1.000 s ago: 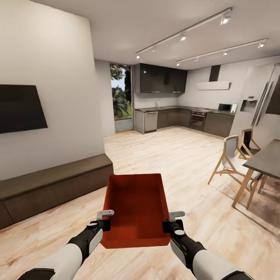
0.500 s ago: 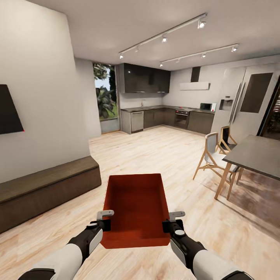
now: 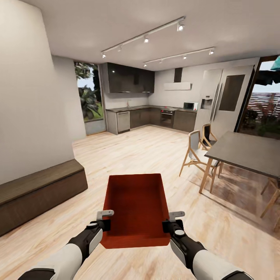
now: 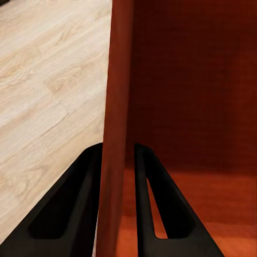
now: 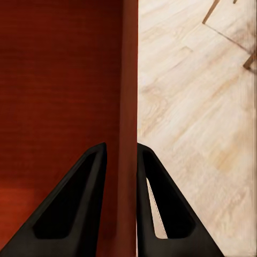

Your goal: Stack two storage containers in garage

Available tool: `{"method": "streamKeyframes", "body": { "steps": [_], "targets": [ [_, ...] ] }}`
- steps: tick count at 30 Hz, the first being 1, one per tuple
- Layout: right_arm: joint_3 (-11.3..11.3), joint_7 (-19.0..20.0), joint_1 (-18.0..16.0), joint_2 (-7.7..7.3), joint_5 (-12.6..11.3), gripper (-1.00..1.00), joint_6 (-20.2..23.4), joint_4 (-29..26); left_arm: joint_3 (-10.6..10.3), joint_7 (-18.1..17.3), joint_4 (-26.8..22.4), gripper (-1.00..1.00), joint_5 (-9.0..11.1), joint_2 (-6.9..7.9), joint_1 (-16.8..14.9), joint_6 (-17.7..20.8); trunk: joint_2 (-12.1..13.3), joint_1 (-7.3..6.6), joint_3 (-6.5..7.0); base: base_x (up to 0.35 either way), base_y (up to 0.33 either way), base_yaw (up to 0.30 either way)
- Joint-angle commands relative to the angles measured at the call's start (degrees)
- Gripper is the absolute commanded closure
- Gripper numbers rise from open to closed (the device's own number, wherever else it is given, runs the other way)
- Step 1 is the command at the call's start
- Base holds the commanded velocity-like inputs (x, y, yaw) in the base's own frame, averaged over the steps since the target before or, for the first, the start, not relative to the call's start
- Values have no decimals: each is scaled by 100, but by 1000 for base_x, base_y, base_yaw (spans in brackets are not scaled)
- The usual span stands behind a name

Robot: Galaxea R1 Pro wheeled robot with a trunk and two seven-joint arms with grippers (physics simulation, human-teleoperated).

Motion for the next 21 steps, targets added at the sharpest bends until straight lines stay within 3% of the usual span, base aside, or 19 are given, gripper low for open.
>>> {"method": "streamKeyframes", "body": {
  "steps": [1, 21],
  "targets": [
    [-121, 66, -8, 0, -125, 100, -21, 10, 22, 102, -26, 100, -94, 32, 3, -480, -5, 0, -7, 0, 0, -248],
    [-129, 66, -8, -3, -125, 100, -21, 10, 26, 73, -27, 100, -97, 41, 2, -489, -5, 0, -7, 0, 0, -248]
  ]
}}
